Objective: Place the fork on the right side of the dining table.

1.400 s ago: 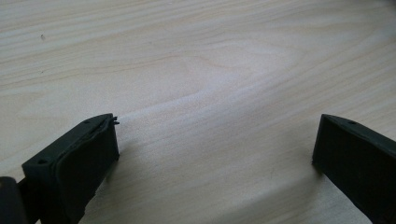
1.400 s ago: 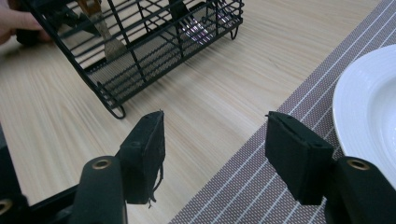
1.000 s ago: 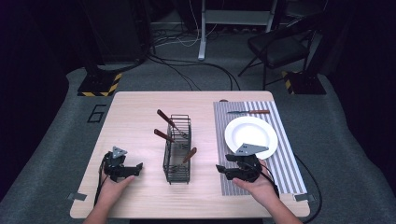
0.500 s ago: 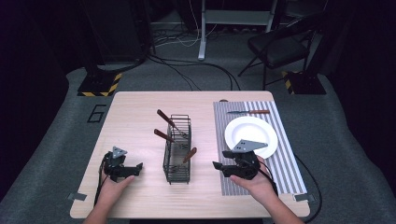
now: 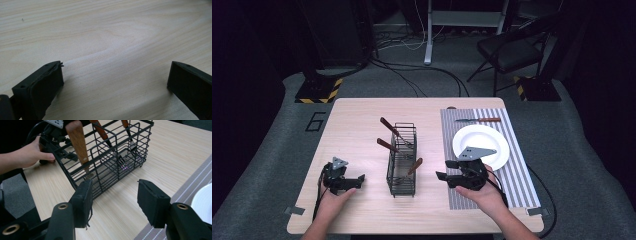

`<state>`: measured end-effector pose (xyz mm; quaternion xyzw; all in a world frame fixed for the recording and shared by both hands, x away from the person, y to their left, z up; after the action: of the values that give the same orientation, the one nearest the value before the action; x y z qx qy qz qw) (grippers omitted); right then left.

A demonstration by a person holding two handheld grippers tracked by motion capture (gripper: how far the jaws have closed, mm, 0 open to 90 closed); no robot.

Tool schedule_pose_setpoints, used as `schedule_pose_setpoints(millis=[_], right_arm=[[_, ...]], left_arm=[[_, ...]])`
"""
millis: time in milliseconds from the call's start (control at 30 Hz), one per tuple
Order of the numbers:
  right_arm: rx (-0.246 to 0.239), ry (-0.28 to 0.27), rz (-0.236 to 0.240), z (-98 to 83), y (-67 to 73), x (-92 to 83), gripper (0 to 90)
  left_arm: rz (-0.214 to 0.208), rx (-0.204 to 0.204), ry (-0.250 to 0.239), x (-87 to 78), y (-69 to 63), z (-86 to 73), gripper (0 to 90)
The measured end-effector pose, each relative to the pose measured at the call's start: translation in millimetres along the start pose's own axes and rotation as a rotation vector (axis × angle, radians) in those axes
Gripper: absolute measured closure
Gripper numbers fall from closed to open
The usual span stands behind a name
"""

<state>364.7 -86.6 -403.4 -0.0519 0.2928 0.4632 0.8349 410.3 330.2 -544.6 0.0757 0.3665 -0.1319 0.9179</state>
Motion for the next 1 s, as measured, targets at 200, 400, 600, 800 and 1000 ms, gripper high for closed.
schedule_pose_setpoints(millis=[200,400,600,800,1000], right_arm=[[-0.004,-0.001,0.029,7.0,4.5,3.0,47.9],[-0.012,-0.006,0.048,13.8,9.7,7.9,50.4],[-0.020,-0.006,0.059,19.7,13.4,12.0,50.9],[-0.032,-0.006,0.071,27.5,18.0,16.7,51.1],[-0.027,-0.012,0.085,33.7,20.1,21.5,51.3]], left_arm=[[0.000,0.000,0.000,0.0,0.0,0.0,0.1],[-0.001,-0.001,0.000,0.1,-0.1,0.0,0.1],[-0.004,0.001,-0.002,0.2,-0.3,0.0,0.1],[-0.005,0.002,-0.002,0.2,-0.2,0.0,0.1],[-0.007,0.004,-0.002,0.3,-0.3,0.0,0.1]])
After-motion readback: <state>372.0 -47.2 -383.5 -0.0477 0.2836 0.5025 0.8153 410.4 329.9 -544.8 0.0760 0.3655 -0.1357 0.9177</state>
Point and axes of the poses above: each handheld gripper's, and its own axes: x roughly forward along the jaws, z roughly out of its top, y roughly to its left, the point moved 2 cm from there along x, roughly forward along the jaws, and after that the axes turned 4 degrees about z, right-handed, at the moved point
